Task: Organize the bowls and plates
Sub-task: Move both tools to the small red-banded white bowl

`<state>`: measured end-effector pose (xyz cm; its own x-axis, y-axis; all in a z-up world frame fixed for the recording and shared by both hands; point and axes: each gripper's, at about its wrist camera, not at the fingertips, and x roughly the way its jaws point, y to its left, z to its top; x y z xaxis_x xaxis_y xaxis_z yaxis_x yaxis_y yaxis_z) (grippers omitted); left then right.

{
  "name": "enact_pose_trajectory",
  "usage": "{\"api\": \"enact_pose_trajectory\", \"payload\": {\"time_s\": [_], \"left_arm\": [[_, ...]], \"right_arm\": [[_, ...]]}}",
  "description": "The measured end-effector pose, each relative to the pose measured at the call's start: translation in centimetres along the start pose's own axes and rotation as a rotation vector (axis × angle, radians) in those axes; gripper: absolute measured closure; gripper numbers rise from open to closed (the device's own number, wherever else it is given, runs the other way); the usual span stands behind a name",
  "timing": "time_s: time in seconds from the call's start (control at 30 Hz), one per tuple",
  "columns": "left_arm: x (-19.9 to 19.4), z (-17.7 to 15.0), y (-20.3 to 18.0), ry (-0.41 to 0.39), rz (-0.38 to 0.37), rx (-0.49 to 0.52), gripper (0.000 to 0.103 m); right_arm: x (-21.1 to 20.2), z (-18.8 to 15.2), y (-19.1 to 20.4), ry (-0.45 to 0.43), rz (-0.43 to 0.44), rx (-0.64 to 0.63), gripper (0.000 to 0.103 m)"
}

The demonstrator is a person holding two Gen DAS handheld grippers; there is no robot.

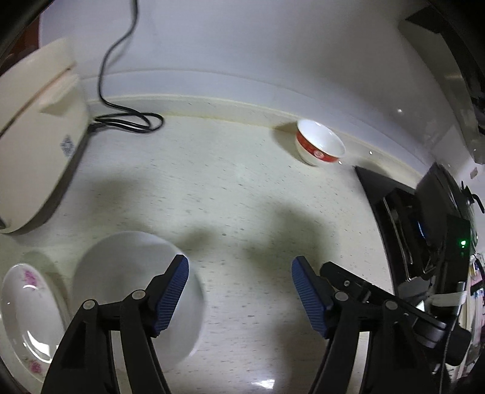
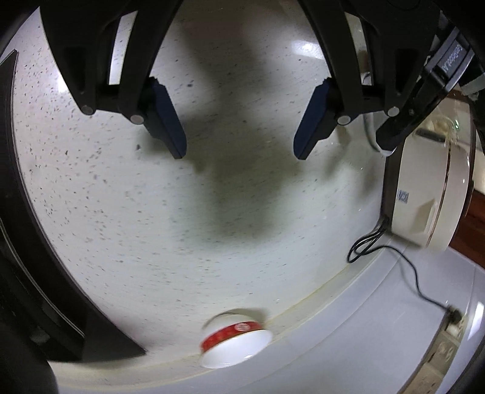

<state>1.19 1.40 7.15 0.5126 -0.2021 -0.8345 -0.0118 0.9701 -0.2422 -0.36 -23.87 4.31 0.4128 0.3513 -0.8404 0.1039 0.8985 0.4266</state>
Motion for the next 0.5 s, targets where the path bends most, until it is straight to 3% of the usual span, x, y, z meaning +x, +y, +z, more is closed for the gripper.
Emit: {"api": "enact_pose_trajectory", "payload": {"time_s": [0.5], "left_arm": [[5.1,4.2,-4.4,0.133,-0.036,0.033,0.031]], "right_arm": [[1.3,3.7,-3.5,0.010,0.014,0.116,0.027]]}}
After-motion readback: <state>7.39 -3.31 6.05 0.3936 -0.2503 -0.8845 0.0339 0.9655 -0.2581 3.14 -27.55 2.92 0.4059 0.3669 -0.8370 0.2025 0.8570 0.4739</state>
